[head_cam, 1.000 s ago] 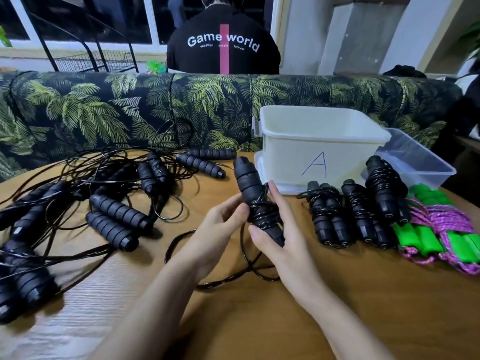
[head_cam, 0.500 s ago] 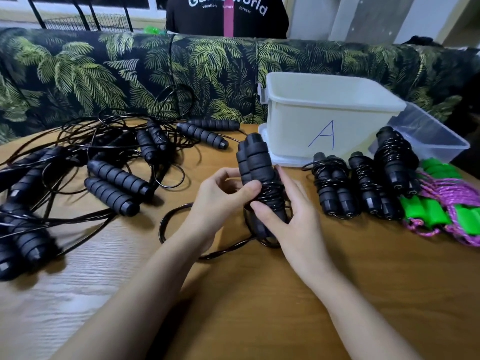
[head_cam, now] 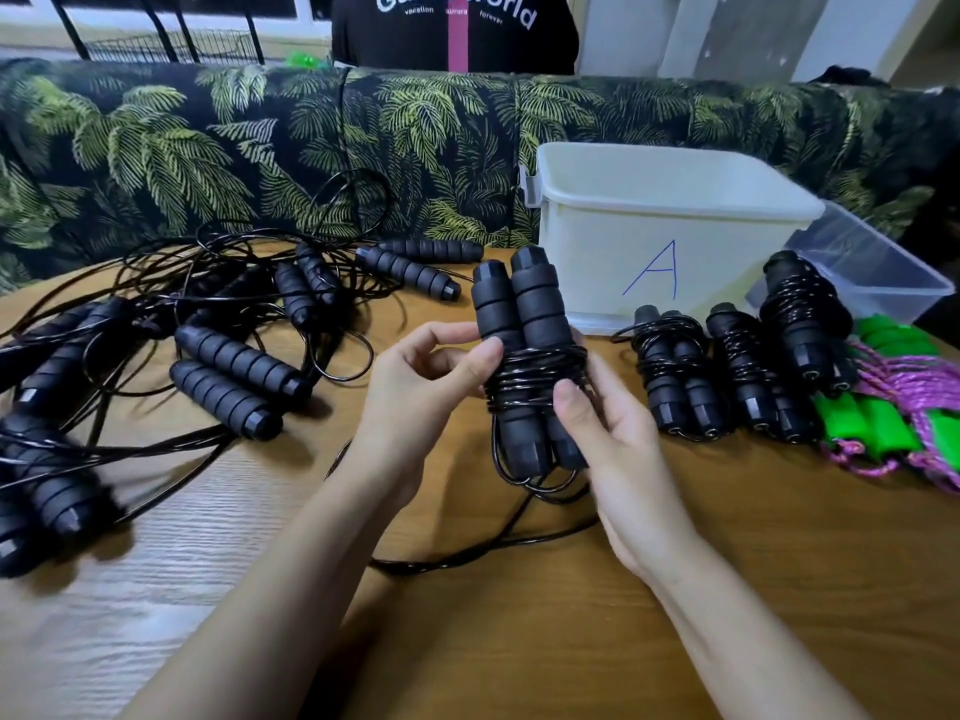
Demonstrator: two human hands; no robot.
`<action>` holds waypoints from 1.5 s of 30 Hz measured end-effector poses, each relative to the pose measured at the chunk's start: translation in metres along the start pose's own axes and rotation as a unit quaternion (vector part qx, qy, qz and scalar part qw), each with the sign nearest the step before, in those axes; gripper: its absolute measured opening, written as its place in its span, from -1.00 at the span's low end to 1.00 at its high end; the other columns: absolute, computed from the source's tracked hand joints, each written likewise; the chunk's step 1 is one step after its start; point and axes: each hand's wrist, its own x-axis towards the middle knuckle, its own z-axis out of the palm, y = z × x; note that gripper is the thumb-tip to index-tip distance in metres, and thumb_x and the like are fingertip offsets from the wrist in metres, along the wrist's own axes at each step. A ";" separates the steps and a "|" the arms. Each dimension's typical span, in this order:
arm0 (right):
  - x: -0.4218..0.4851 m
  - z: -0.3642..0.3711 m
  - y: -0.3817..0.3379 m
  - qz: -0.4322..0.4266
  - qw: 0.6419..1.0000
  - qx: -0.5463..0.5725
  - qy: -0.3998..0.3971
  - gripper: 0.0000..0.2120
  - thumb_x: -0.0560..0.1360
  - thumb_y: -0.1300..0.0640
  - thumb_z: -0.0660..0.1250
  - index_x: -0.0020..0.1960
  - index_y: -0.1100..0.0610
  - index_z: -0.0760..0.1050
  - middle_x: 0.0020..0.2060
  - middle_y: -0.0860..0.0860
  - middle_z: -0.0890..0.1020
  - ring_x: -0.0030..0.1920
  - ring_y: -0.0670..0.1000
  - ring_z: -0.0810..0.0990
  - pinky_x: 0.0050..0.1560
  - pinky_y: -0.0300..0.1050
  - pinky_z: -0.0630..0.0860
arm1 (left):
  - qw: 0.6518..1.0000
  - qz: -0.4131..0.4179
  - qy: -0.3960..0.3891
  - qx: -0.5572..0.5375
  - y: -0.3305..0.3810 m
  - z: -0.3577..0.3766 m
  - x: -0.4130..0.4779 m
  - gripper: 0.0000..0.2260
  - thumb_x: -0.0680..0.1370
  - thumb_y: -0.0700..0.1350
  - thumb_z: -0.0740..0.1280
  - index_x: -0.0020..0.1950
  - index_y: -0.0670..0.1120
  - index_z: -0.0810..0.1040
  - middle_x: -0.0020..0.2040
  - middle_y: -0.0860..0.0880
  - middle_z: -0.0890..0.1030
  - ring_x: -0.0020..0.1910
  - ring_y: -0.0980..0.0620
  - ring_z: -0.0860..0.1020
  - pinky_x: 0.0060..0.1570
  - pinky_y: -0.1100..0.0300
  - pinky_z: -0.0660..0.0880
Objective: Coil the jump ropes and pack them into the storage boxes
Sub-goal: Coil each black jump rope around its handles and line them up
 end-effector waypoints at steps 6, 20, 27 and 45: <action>-0.002 -0.001 0.013 -0.187 0.948 -0.243 0.091 -0.51 0.53 0.15 0.34 0.43 -0.10 0.40 0.20 -0.15 0.50 0.23 -0.05 0.51 0.20 0.04 0.53 | 0.999 0.000 0.041 0.023 -0.004 0.004 -0.002 -0.79 0.41 -0.17 0.51 -0.01 -0.14 0.57 -0.39 0.04 0.64 -0.38 0.18 0.57 -0.26 0.40 0.48; -0.008 0.010 0.012 -0.133 0.877 -0.451 0.102 -0.13 0.34 -0.34 0.31 0.53 0.06 0.26 0.40 -0.05 0.39 0.24 -0.12 0.42 0.02 -0.18 0.53 | 0.996 0.055 0.012 0.063 0.000 0.005 -0.006 -0.64 0.32 -0.19 0.55 0.10 -0.17 0.62 -0.18 -0.08 0.73 -0.18 0.05 0.69 -0.09 0.23 0.58; -0.002 0.003 0.011 -0.106 0.953 -0.263 0.110 -0.27 0.34 -0.04 0.41 0.48 0.07 0.36 0.28 -0.09 0.53 0.24 -0.15 0.50 0.27 -0.24 0.45 | 0.981 0.127 -0.070 0.127 -0.002 0.003 -0.004 -0.69 0.46 -0.20 0.47 0.17 0.01 0.61 -0.06 0.03 0.73 -0.02 0.14 0.66 0.08 0.25 0.53; -0.004 0.004 0.004 -0.061 0.997 -0.039 -0.014 -0.43 0.48 0.07 0.39 0.45 -0.06 0.34 0.36 -0.06 0.52 0.42 -0.05 0.42 0.45 0.06 0.32 | 0.989 -0.053 -0.141 -0.003 -0.003 -0.005 0.003 -0.68 0.56 -0.02 0.27 0.26 -0.12 0.58 0.23 -0.13 0.63 0.28 -0.04 0.54 0.40 -0.01 0.37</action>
